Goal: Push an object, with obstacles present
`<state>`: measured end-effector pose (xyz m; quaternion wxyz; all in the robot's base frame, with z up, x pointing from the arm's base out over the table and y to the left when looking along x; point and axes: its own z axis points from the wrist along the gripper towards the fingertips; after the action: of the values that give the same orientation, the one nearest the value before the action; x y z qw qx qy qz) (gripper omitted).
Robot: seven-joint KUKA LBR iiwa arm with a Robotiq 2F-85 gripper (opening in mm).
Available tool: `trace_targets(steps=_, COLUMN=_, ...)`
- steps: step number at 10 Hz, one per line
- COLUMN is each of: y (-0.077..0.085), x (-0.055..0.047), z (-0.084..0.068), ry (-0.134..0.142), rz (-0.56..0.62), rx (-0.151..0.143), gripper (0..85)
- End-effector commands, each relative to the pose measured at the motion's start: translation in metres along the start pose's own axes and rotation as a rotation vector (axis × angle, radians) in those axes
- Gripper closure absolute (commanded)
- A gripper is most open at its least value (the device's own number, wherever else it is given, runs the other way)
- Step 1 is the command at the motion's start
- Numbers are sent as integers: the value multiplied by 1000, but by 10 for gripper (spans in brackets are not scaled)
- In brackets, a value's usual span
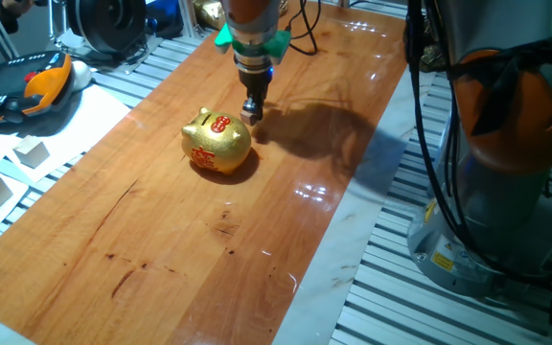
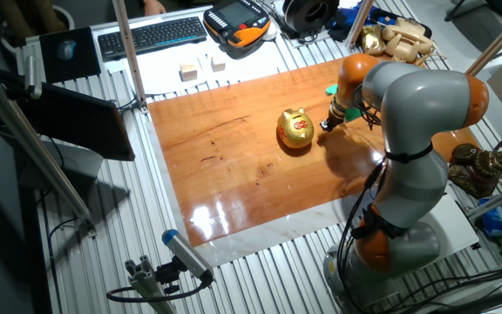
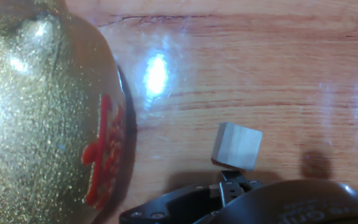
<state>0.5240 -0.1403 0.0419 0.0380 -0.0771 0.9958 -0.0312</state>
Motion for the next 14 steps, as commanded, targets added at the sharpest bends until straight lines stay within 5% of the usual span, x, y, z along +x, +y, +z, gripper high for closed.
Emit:
trace_targets(steps=1, y=0, x=-1, z=0, ry=-2, rz=0, rx=3, gripper=850)
trace_targets(steps=6, y=-4, x=-16, z=12, ry=-22, rz=-5, rx=-7, gripper=850)
trace_targets(steps=9, y=-4, x=-32, z=-3, ry=-1, rz=-1, rx=-12, gripper=850)
trace_targets(steps=14, y=-3, x=-46, z=-6, ry=6, rz=-3, rx=-26, gripper=850)
